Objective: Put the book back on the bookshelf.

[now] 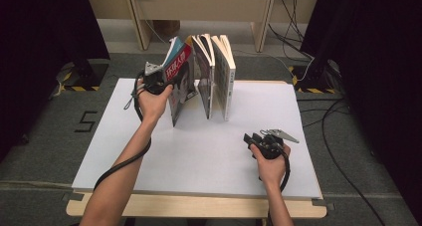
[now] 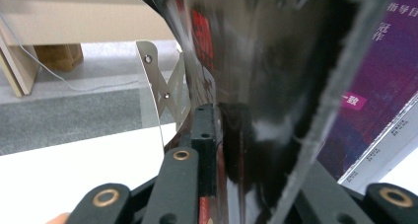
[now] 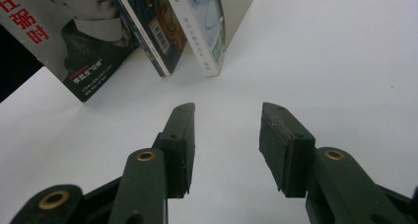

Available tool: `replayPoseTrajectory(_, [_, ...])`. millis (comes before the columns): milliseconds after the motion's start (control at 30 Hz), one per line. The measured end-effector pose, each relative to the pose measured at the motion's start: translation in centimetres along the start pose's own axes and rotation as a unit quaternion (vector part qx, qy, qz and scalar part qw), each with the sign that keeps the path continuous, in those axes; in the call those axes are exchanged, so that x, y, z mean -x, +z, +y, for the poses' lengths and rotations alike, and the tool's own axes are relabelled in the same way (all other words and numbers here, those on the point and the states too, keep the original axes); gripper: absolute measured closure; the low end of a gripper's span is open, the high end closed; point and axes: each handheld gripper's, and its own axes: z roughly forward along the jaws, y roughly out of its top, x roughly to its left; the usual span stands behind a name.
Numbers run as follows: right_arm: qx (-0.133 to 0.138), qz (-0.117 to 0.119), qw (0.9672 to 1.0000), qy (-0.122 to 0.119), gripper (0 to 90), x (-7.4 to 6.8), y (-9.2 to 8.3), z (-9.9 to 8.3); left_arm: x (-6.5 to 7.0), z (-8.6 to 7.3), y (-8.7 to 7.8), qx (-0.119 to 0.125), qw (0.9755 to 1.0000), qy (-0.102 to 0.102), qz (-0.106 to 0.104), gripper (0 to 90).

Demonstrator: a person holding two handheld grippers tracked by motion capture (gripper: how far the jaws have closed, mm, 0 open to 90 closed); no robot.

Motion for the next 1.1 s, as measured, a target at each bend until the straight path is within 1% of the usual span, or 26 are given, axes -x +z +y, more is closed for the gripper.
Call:
replayPoseTrajectory(33, [0.0, 0.0, 1.0, 0.0, 58.0, 0.0, 0.0, 0.0, 0.0, 0.2, 0.2, -0.011, 0.9999, -0.003, 0.001, 74.3])
replayPoseTrajectory(100, [-0.002, 0.001, 1.0, -0.001, 57.9, 0.0, 0.0, 0.0, 0.0, 0.4, 0.4, -0.014, 0.9999, -0.009, -0.001, 73.0])
replayPoseTrajectory(133, [-0.004, 0.001, 1.0, 0.004, 57.9, -0.1, 0.0, 0.0, 0.1, 0.5, 0.5, -0.015, 0.9999, -0.008, 0.0, 72.7])
replayPoseTrajectory(200, [-0.003, 0.001, 1.0, 0.003, 57.8, -0.1, 0.0, 0.0, 0.1, 0.7, 0.6, -0.018, 0.9998, -0.009, 0.002, 72.7])
replayPoseTrajectory(233, [-0.001, 0.002, 1.0, -0.005, 57.8, 0.1, 0.0, 0.0, 0.1, 0.8, 0.7, -0.022, 0.9997, -0.007, 0.003, 72.8])
replayPoseTrajectory(267, [-0.003, 0.001, 1.0, 0.0, 57.7, 0.0, 0.0, 0.0, 0.1, 0.8, 0.7, -0.025, 0.9997, -0.008, 0.004, 73.4])
replayPoseTrajectory(367, [-0.002, 0.001, 1.0, 0.002, 57.6, 0.1, -0.1, 0.0, 0.0, 1.1, 1.0, -0.039, 0.9992, -0.008, 0.007, 76.1])
replayPoseTrajectory(467, [-0.005, 0.001, 1.0, 0.002, 57.5, 0.1, -0.1, 0.0, 0.0, 1.4, 1.2, -0.054, 0.9985, -0.002, 0.008, 81.8])
replayPoseTrajectory(533, [-0.007, 0.001, 1.0, 0.004, 57.5, 0.0, 0.0, 0.0, 0.0, 1.5, 1.2, -0.055, 0.9984, 0.0, 0.012, 85.0])
replayPoseTrajectory(600, [-0.008, 0.002, 1.0, 0.005, 57.4, 0.0, 0.0, 0.0, 0.0, 1.5, 1.2, -0.054, 0.9985, 0.001, 0.01, 85.7])
replayPoseTrajectory(667, [-0.008, 0.002, 1.0, 0.005, 57.4, 0.0, 0.0, 0.0, 0.0, 1.4, 1.1, -0.046, 0.9989, 0.002, 0.005, 85.8])
replayPoseTrajectory(700, [-0.008, 0.002, 1.0, 0.005, 57.4, 0.0, 0.0, 0.0, 0.0, 1.3, 0.9, -0.026, 0.9997, 0.001, 0.004, 86.0])
replayPoseTrajectory(733, [-0.008, 0.002, 1.0, 0.005, 57.4, 0.0, 0.0, 0.0, 0.1, 1.2, 0.7, -0.012, 0.9999, 0.001, 0.004, 86.1])
replayPoseTrajectory(767, [-0.008, 0.002, 1.0, 0.004, 57.4, 0.0, 0.0, 0.0, 0.1, 1.2, 0.7, -0.012, 0.9999, 0.001, 0.004, 86.1])
replayPoseTrajectory(800, [-0.009, 0.003, 1.0, 0.001, 57.5, 0.0, 0.0, 0.0, 0.1, 1.1, 0.6, 0.0, 1.0, 0.002, 0.006, 86.2])
replayPoseTrajectory(833, [-0.009, 0.003, 1.0, 0.001, 57.5, 0.0, 0.0, 0.0, 0.2, 1.1, 0.5, 0.011, 0.9998, 0.012, 0.009, 86.2])
replayPoseTrajectory(867, [-0.008, 0.002, 1.0, 0.001, 57.5, -0.1, 0.1, 0.0, 0.4, 1.1, 0.4, 0.029, 0.9993, 0.02, 0.013, 86.2])
replayPoseTrajectory(967, [-0.008, 0.003, 1.0, 0.0, 57.5, -0.1, 0.1, -0.1, 0.6, 1.0, 0.5, 0.058, 0.9977, 0.027, 0.021, 86.2])
replayPoseTrajectory(1033, [-0.007, 0.002, 1.0, 0.0, 57.5, -0.1, 0.1, -0.1, 0.6, 0.9, 0.6, 0.068, 0.997, 0.026, 0.024, 86.2])
replayPoseTrajectory(1067, [-0.007, 0.0, 1.0, -0.005, 57.5, 0.0, 0.1, 0.0, 0.6, 0.8, 0.8, 0.072, 0.9969, 0.022, 0.025, 86.2])
replayPoseTrajectory(1100, [-0.009, 0.002, 1.0, 0.002, 57.4, 0.0, 0.1, -0.1, 0.5, 0.6, 1.0, 0.075, 0.9966, 0.02, 0.028, 86.2])
